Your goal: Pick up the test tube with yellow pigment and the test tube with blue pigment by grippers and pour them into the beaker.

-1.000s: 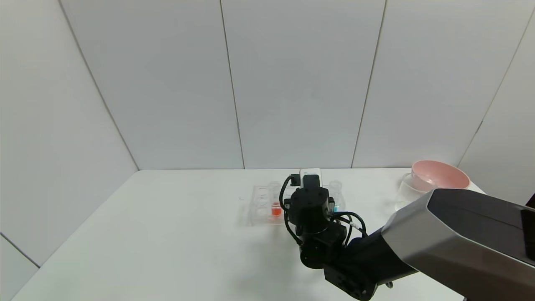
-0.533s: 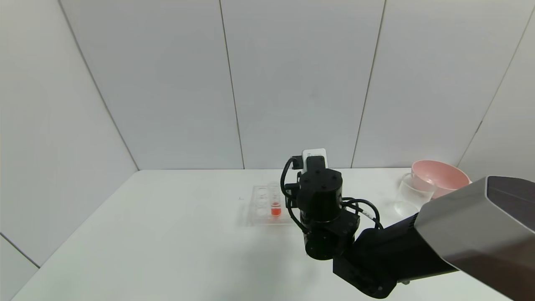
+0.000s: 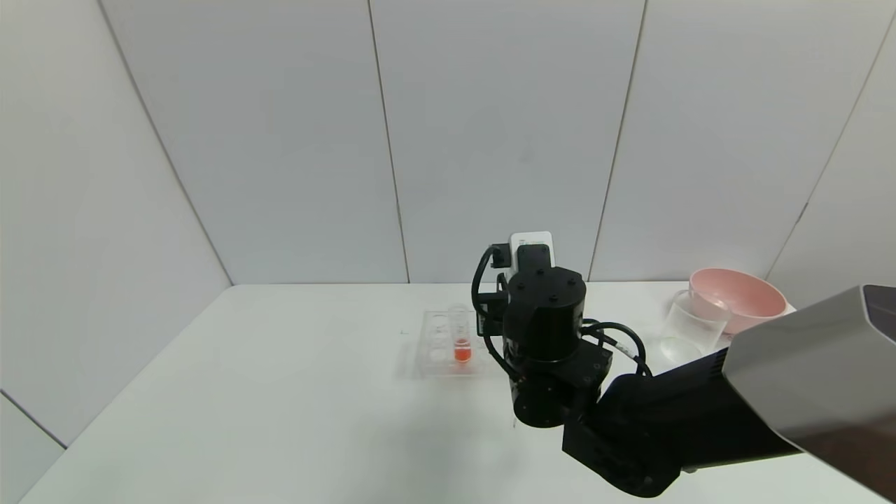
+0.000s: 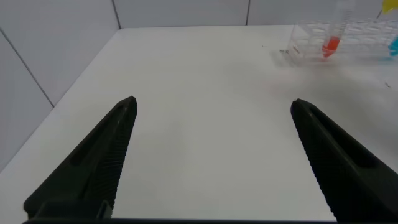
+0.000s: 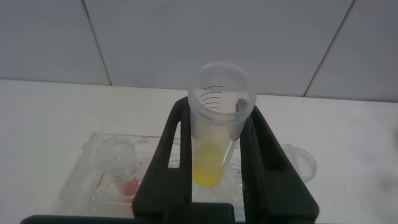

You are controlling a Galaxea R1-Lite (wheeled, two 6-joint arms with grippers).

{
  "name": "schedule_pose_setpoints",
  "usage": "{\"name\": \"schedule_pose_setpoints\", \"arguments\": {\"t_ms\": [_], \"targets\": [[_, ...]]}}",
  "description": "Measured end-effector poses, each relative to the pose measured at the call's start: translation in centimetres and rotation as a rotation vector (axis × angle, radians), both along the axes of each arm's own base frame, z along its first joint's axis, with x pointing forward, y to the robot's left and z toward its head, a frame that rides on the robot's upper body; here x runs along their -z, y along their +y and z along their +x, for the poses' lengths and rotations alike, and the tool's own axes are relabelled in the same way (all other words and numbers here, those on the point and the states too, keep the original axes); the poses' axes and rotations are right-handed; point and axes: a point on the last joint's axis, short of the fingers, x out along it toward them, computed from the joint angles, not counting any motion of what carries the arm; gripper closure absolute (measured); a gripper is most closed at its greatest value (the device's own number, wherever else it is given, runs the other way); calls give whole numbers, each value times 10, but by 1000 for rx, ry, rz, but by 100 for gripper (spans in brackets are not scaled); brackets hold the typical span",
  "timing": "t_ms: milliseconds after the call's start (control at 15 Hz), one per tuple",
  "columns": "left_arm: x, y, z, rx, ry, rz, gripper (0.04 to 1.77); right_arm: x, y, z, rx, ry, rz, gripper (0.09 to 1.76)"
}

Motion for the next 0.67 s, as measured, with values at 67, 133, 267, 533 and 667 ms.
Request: {"name": "schedule_pose_setpoints", "arguments": {"t_ms": [67, 133, 267, 533, 667], "targets": [[0, 0, 0, 0, 0, 0, 5, 0, -1, -1, 0, 3, -4, 134], [0, 0, 0, 0, 0, 0, 5, 0, -3, -2, -4, 9, -19, 134], [0, 0, 0, 0, 0, 0, 5, -3, -11, -10, -47, 17, -52, 134], [0, 0, 0, 0, 0, 0, 5, -21, -45, -30, -215, 28, -61, 134], [0, 0, 0, 0, 0, 0, 5, -26, -71, -37, -284, 43, -66, 134]]}}
